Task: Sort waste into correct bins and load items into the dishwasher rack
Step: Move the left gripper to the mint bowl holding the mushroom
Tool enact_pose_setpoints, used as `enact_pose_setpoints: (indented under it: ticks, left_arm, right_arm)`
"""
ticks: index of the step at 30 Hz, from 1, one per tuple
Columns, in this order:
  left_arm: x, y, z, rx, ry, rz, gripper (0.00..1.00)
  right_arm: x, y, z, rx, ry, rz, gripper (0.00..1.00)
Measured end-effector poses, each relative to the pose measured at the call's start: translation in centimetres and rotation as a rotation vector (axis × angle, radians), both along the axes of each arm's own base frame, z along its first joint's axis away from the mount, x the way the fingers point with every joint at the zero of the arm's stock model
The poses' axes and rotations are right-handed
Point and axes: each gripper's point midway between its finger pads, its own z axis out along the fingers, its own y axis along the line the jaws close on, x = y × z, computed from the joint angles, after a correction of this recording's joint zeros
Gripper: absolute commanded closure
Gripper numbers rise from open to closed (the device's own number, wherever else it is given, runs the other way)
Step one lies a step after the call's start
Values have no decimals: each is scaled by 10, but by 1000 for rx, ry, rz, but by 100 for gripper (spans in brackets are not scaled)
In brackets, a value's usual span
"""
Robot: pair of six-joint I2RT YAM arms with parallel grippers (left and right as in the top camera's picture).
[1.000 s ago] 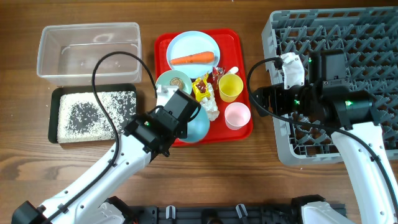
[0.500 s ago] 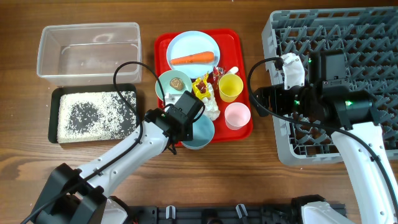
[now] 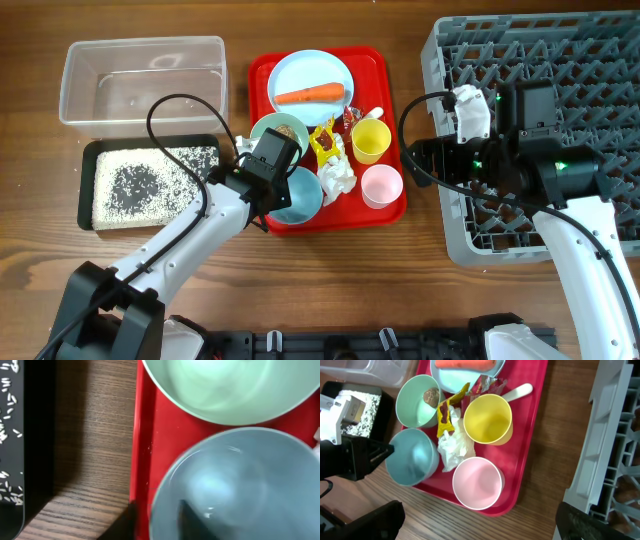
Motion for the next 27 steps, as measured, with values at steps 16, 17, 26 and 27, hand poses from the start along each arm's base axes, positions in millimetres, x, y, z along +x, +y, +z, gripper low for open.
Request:
enact_pose_setpoints:
  ticks: [16,17,26,27]
  left_arm:
    - [0,-2,50,-2,-23,-58,25]
    - [3,-4,63,-22,-60,-62,22]
    - [17,-13,115,-100,-241,-108,14]
    - [22,-15,121,-105,-264,-119,14]
  right_arm:
    - [14,2,10,19,-65,-14,0]
    - [16,2,11,21,-77,-14,0]
    - [23,3,16,26,-110,-15,0]
    - [23,3,16,27,-110,-17,0]
